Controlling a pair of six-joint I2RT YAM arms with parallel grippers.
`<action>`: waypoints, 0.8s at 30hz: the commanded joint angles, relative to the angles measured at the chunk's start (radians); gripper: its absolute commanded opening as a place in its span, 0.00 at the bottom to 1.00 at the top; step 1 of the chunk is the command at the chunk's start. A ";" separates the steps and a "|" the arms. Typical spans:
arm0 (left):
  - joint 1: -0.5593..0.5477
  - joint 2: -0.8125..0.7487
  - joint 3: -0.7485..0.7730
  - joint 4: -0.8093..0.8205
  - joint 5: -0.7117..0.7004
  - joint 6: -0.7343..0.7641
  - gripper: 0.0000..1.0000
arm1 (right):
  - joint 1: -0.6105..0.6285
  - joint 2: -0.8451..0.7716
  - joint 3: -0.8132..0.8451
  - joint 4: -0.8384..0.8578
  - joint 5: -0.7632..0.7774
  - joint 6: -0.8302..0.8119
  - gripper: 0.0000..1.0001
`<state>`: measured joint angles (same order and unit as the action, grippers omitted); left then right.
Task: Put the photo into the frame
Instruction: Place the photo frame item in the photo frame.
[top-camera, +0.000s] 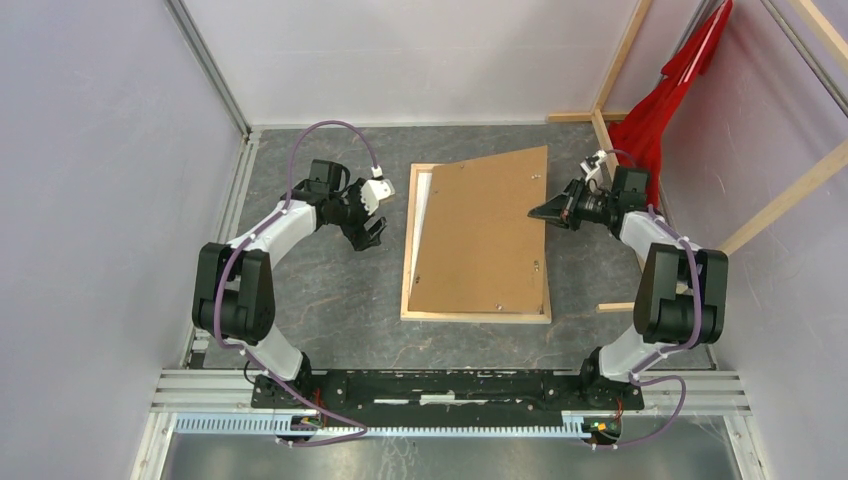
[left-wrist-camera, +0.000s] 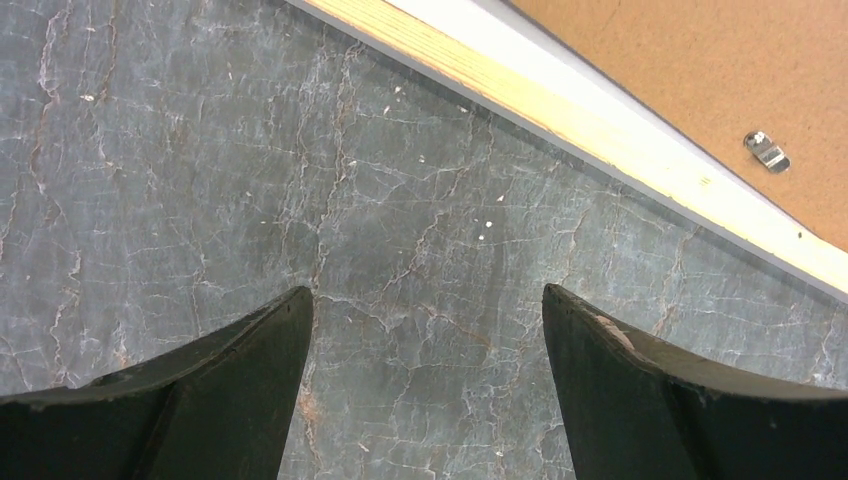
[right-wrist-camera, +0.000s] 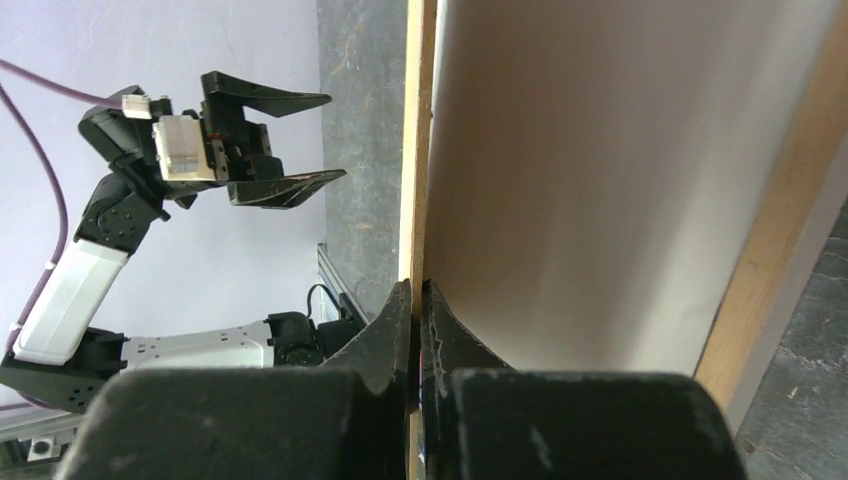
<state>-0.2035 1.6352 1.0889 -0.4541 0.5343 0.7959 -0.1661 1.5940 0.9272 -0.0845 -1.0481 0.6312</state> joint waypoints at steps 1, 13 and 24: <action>-0.005 0.010 -0.006 0.054 0.000 -0.047 0.91 | 0.029 0.038 0.043 0.024 -0.027 -0.014 0.00; -0.030 0.128 -0.007 0.177 -0.199 -0.113 0.89 | 0.093 0.141 0.157 -0.033 -0.006 -0.040 0.00; -0.096 0.192 0.012 0.238 -0.233 -0.153 0.89 | 0.152 0.212 0.229 -0.058 0.016 -0.051 0.00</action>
<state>-0.2729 1.8084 1.0843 -0.2657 0.3134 0.6910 -0.0414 1.7943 1.1126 -0.1535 -1.0252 0.6189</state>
